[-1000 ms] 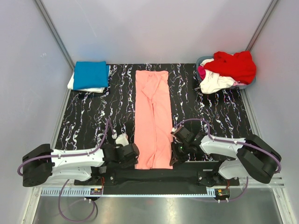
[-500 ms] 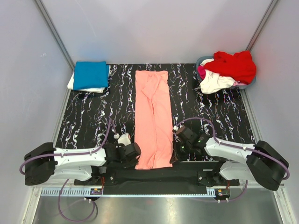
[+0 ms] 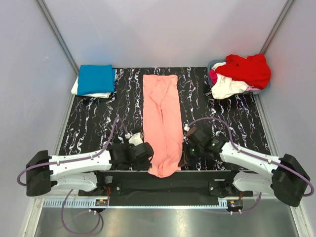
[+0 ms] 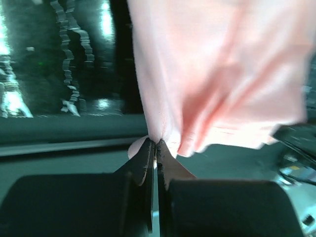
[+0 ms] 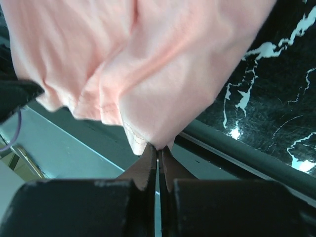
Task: Fold and stack the t-shirts
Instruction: Fold the tshirt
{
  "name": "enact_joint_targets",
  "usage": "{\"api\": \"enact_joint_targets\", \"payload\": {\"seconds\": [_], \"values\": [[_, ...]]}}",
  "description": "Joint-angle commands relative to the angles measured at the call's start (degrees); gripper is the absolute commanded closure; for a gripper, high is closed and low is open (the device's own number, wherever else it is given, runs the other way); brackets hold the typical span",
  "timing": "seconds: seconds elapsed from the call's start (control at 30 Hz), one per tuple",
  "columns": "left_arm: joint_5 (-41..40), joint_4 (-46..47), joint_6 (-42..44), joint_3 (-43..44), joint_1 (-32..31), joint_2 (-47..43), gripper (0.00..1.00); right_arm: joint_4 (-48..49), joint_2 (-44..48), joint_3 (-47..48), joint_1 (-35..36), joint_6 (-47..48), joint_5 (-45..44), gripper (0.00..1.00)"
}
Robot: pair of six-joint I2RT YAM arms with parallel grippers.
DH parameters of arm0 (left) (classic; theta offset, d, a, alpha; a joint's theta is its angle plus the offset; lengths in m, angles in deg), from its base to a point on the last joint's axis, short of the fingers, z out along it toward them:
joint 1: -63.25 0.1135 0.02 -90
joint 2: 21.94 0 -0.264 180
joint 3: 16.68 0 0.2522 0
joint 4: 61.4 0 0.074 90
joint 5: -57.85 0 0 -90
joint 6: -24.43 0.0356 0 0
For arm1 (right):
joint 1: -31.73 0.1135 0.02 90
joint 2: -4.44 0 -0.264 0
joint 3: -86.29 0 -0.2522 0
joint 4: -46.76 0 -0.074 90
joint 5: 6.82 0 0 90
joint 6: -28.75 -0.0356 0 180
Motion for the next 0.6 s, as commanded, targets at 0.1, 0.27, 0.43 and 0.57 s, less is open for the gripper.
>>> {"api": "enact_joint_targets", "payload": {"seconds": [0.1, 0.27, 0.43, 0.57], "values": [[-3.24, -8.76, 3.70, 9.45, 1.75, 0.56, 0.95, -7.78, -0.83, 10.85, 0.38, 2.23, -6.22, 1.00], [-1.05, -9.20, 8.97, 12.35, 8.32, 1.44, 0.95, -11.05, -4.69, 17.70, -2.33, 4.69, -10.18, 1.00], [2.11, -7.80, 15.30, 15.34, 15.36, 3.89, 0.94, -10.61, -8.48, 22.37, -8.84, 8.74, -7.55, 1.00], [5.10, -6.21, 21.79, 20.16, 21.87, 8.38, 0.94, -11.66, -13.48, 28.78, -13.49, 11.81, -6.67, 1.00]]}}
